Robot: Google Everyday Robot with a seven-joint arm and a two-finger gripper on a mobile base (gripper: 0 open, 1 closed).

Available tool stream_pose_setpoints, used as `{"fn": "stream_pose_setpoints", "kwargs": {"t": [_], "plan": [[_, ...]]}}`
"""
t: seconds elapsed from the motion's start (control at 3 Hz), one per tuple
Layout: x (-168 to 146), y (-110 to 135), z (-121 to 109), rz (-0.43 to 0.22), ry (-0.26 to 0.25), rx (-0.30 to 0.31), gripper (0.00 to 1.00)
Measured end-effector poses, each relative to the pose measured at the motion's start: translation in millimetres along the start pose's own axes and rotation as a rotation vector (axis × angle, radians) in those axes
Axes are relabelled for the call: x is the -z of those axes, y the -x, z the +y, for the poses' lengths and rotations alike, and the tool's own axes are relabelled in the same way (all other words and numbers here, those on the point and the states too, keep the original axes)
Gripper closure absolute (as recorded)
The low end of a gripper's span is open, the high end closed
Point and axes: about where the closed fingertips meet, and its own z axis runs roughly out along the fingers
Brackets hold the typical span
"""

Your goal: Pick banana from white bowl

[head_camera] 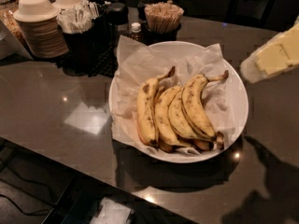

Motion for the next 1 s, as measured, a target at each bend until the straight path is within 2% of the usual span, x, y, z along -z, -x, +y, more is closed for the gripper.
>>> {"fn": "stream_pose_setpoints", "kwargs": {"t": [0.33, 0.67, 1.0], "plan": [[-15, -10, 1, 0.024, 0.007, -0.022, 0.00], [-20, -7, 2, 0.000, -0.006, -0.033, 0.00], [-39, -4, 29, -0.040, -0.021, -0.057, 0.00]]}}
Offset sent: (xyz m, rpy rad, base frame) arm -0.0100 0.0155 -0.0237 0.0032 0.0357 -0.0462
